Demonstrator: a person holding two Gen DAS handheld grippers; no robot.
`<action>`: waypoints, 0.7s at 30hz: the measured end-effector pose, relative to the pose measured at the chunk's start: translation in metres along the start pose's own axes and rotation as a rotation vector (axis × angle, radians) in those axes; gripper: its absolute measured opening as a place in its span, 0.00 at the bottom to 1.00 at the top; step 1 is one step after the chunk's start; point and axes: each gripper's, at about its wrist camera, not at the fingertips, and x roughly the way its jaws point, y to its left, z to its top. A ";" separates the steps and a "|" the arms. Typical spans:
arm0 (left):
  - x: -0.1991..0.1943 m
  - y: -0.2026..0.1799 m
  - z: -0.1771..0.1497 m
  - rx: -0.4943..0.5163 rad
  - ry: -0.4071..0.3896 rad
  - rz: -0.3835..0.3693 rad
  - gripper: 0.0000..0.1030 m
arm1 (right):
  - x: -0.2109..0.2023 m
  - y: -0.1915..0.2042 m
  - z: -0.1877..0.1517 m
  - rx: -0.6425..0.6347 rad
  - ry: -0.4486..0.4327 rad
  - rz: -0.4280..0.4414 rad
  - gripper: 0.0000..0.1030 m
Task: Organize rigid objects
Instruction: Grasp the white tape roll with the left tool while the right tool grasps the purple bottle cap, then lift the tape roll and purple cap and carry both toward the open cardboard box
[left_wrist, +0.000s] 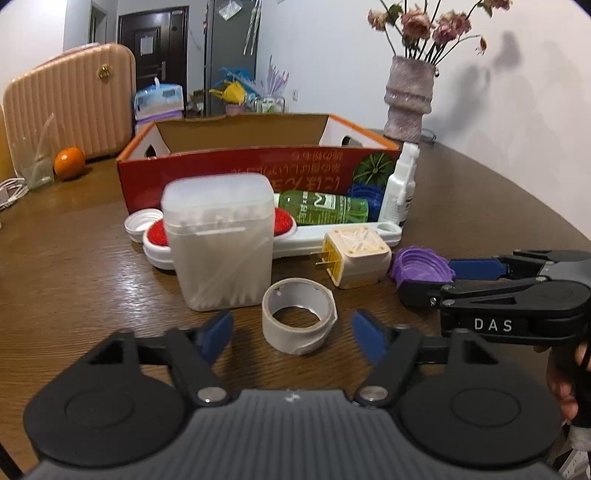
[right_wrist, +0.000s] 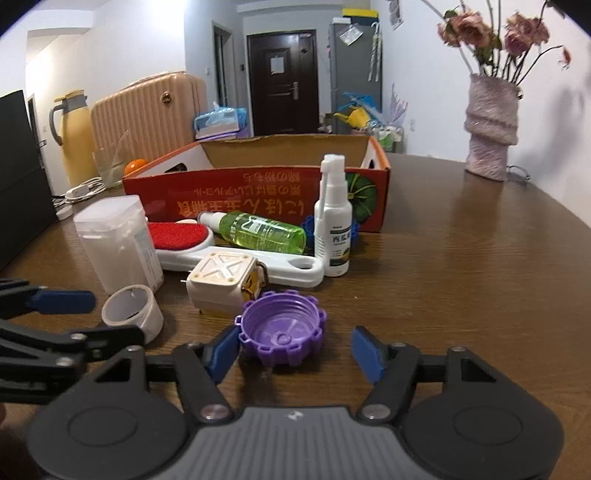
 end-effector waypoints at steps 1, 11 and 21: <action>0.003 0.000 0.000 -0.004 0.008 0.003 0.54 | 0.001 0.001 0.001 -0.004 0.002 0.001 0.58; -0.017 -0.006 -0.002 0.025 -0.058 0.022 0.43 | -0.011 0.006 -0.003 -0.020 -0.054 0.019 0.50; -0.099 -0.008 -0.035 0.027 -0.317 0.173 0.43 | -0.096 0.042 -0.039 -0.079 -0.324 -0.003 0.50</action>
